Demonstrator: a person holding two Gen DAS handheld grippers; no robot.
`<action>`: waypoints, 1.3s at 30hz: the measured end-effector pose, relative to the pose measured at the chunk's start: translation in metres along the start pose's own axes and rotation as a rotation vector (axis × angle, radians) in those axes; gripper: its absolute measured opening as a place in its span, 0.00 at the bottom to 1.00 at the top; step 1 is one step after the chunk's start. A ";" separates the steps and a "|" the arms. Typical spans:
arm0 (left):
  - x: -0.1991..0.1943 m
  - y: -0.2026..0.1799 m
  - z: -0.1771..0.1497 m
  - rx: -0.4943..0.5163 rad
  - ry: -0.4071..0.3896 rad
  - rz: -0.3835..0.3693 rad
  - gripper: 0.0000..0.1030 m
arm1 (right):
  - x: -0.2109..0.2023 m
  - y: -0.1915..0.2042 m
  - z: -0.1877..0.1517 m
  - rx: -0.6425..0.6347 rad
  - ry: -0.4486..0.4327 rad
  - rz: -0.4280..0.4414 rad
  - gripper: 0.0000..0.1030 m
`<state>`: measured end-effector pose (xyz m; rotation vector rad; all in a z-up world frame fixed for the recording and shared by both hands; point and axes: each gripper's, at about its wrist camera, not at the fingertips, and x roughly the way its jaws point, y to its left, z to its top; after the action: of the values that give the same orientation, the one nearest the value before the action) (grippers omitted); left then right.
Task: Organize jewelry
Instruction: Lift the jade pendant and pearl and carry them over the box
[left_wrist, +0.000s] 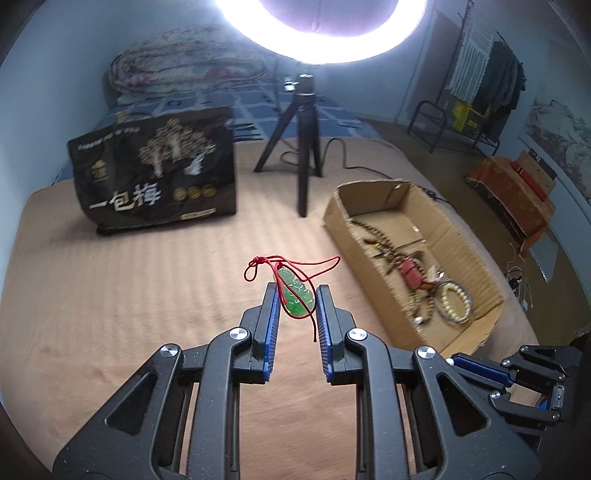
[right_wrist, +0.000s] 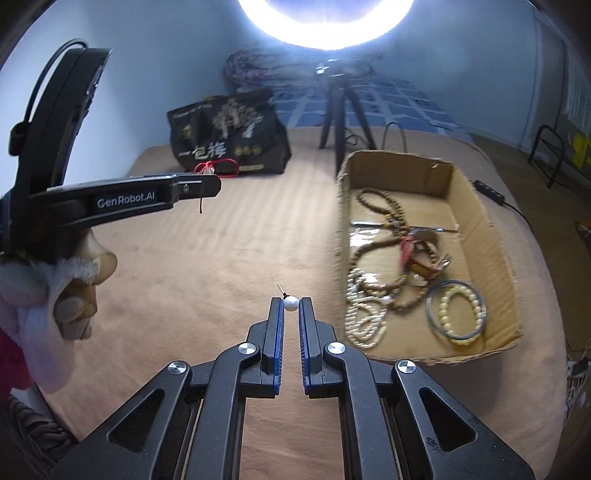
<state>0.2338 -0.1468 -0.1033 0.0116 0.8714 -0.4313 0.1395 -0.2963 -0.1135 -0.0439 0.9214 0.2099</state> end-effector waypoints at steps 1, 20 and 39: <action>0.001 -0.005 0.003 0.004 -0.003 -0.005 0.18 | -0.002 -0.004 0.001 0.003 -0.005 -0.006 0.06; 0.038 -0.076 0.039 0.064 -0.016 -0.066 0.18 | -0.020 -0.071 0.022 0.038 -0.040 -0.107 0.06; 0.085 -0.103 0.047 0.071 0.032 -0.059 0.18 | -0.002 -0.110 0.026 0.073 -0.014 -0.135 0.06</action>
<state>0.2784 -0.2803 -0.1187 0.0581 0.8895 -0.5188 0.1804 -0.4010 -0.1017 -0.0365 0.9077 0.0512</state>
